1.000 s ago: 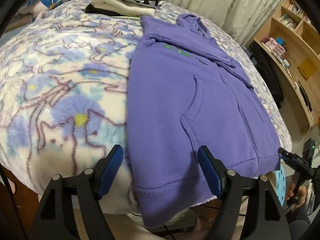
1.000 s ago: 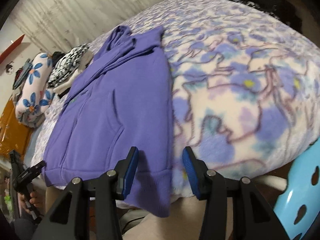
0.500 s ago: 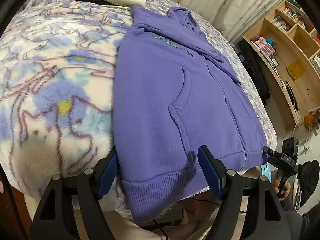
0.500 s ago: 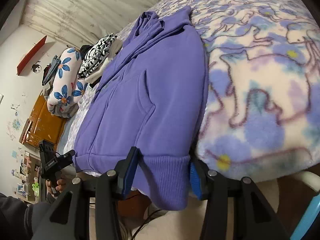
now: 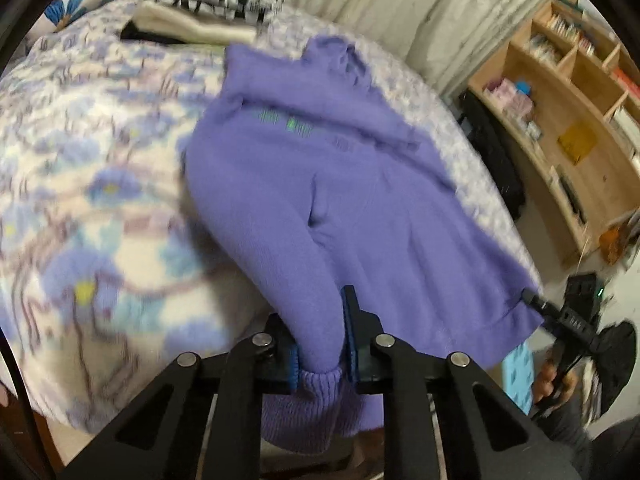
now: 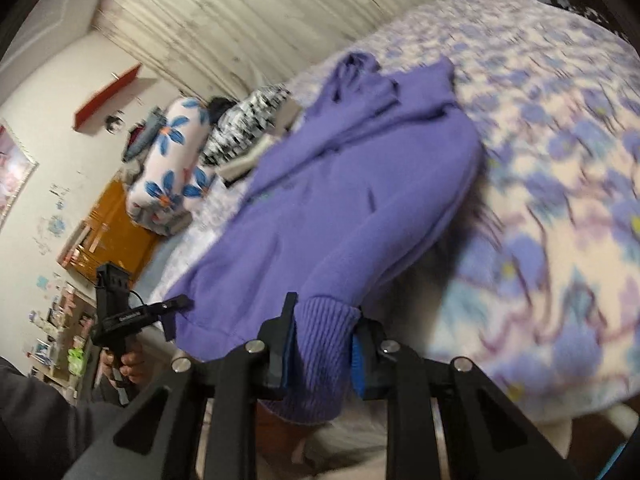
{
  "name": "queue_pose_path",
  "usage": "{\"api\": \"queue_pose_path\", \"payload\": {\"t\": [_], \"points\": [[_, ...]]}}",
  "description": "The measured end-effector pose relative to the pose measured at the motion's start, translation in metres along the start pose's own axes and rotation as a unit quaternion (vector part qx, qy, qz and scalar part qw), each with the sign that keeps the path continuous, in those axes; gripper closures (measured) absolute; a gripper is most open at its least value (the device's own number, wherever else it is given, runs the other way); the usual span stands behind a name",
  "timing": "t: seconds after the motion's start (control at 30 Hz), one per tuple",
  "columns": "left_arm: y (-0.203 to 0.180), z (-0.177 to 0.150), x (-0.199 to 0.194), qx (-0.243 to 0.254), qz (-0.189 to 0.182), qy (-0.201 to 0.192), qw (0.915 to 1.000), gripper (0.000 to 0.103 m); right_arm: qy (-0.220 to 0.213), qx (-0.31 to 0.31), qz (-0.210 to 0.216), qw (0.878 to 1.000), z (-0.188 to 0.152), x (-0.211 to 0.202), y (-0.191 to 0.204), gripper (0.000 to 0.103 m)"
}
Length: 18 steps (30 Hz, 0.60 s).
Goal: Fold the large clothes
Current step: 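Grasp the hem ribbing with the left tool while the right tool grasps beside it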
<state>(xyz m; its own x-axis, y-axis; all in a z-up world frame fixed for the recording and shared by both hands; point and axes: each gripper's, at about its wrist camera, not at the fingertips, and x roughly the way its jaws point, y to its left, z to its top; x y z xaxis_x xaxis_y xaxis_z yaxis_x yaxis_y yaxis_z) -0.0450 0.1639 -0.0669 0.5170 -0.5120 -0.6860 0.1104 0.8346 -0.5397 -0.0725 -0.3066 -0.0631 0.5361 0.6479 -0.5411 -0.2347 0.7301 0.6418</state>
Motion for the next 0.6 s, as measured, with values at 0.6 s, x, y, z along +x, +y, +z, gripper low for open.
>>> {"api": "queue_pose_path", "payload": {"t": [0.6], "points": [[0.016, 0.213, 0.072, -0.046, 0.009, -0.079, 0.9958, 0.088, -0.107, 0.047, 0.011, 0.993, 0.203, 0.068, -0.045, 0.082]]}}
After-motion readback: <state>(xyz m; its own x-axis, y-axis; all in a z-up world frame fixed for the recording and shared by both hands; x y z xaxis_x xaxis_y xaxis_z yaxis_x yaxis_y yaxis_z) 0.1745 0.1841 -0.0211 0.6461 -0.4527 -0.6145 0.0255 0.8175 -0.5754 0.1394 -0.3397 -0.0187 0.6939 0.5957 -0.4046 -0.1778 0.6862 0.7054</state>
